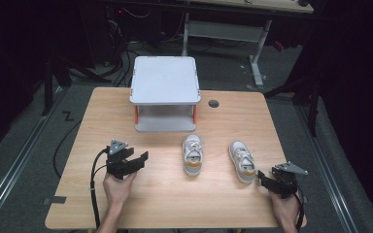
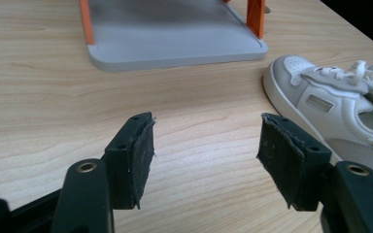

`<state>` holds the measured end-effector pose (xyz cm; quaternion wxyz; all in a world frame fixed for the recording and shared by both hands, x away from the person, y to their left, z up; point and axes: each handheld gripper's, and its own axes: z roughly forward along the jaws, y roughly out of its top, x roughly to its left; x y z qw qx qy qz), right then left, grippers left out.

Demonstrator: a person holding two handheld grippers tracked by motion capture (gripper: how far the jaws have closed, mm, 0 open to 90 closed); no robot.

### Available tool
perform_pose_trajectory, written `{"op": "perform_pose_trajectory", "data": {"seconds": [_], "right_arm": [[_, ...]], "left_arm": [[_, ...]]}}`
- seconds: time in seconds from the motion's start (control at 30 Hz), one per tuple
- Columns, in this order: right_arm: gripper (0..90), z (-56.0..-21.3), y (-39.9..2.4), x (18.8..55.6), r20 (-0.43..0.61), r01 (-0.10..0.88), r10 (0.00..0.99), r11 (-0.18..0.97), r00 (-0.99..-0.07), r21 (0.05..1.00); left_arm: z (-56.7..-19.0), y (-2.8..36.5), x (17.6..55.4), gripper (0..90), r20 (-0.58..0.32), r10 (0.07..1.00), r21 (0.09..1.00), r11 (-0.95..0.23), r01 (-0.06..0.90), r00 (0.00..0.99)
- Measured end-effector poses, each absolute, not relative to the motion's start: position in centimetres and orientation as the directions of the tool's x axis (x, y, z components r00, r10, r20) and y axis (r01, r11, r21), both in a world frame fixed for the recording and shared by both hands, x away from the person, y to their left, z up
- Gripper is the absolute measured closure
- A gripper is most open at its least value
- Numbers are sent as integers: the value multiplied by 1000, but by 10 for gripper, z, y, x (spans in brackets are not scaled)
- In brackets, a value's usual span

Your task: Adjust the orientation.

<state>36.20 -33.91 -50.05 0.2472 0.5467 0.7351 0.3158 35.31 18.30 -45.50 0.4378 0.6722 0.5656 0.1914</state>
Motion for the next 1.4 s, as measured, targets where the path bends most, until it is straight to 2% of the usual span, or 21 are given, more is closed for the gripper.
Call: {"op": "perform_pose_trajectory", "data": {"seconds": [0.17,0.33,0.5,0.77,0.87,1.07,1.27,1.4], "right_arm": [[430,-500,-341,363,-12,645,960,196,-278,738],[463,-496,-348,365,41,668,960,162,-277,726],[482,-485,-351,360,64,644,956,142,-285,752],[535,-458,-348,345,108,573,927,127,-358,809],[541,-442,-334,338,76,530,894,191,-441,826],[541,-430,-305,337,29,504,834,305,-550,808],[546,-432,-284,348,-10,507,795,396,-606,766],[554,-440,-276,358,-15,532,791,425,-612,733]], "left_arm": [[-466,190,349,377,-240,935,797,37,602,260],[-481,197,346,377,-223,948,784,35,619,228],[-488,200,345,377,-209,957,776,37,629,201],[-499,200,347,381,-154,974,758,8,652,167],[-505,200,347,381,-130,979,757,-4,653,157],[-506,197,344,377,-93,982,761,-37,648,165],[-506,196,344,368,-76,983,759,-53,649,169],[-506,193,345,343,-53,983,756,-78,650,178]]}}
